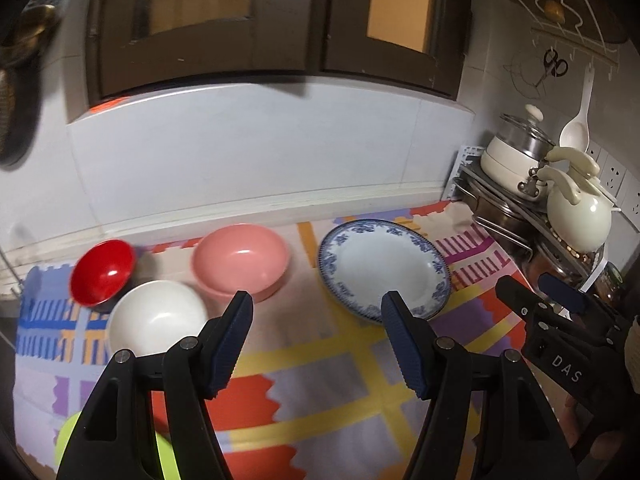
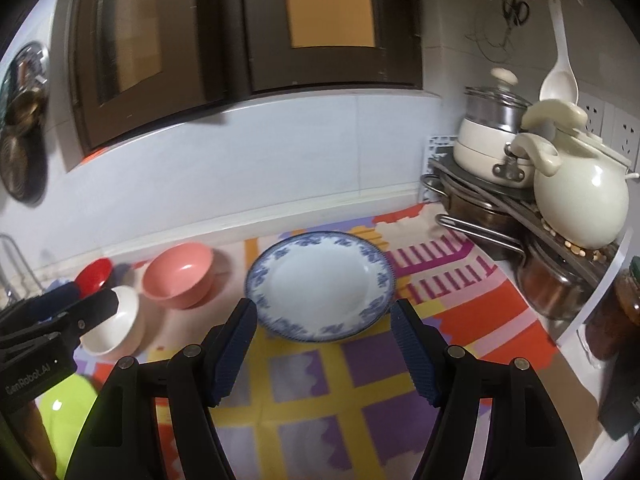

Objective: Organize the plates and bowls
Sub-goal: 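Move both grippers to the blue-and-white plate beside the pot rack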

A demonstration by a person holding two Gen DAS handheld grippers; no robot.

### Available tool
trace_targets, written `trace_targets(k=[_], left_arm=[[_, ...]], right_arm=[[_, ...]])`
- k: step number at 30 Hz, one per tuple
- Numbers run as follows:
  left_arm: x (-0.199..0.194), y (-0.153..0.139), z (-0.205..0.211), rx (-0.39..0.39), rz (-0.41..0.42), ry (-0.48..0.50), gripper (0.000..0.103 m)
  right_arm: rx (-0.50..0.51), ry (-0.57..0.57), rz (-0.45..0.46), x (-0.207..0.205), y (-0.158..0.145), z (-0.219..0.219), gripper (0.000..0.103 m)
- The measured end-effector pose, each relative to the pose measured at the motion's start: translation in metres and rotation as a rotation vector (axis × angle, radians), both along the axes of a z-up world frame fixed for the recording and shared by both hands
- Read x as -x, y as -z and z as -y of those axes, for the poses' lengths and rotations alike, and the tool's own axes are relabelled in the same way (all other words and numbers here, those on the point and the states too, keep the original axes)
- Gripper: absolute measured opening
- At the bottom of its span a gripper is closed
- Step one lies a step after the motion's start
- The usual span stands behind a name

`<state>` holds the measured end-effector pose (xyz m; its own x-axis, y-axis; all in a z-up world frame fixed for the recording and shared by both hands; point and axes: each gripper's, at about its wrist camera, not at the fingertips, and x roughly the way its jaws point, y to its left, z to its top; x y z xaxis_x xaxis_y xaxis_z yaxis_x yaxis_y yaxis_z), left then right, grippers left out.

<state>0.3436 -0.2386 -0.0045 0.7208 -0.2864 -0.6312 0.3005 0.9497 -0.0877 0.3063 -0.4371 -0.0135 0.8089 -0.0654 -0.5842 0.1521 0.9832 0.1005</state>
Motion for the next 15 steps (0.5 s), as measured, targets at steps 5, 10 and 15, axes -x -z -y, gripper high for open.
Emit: trace_targets(k=[5, 10, 15], left_arm=[[-0.022, 0.008, 0.025, -0.008, -0.019, 0.016, 0.066], [-0.050, 0.025, 0.044, -0.010, -0.057, 0.037, 0.063], [-0.077, 0.049, 0.061, -0.061, -0.074, 0.028, 0.060]], right_arm=[[-0.018, 0.037, -0.013, -0.019, 0.007, 0.025, 0.070], [-0.043, 0.061, -0.031, -0.041, 0.019, 0.046, 0.070], [-0.046, 0.071, -0.040, -0.063, 0.033, 0.061, 0.070]])
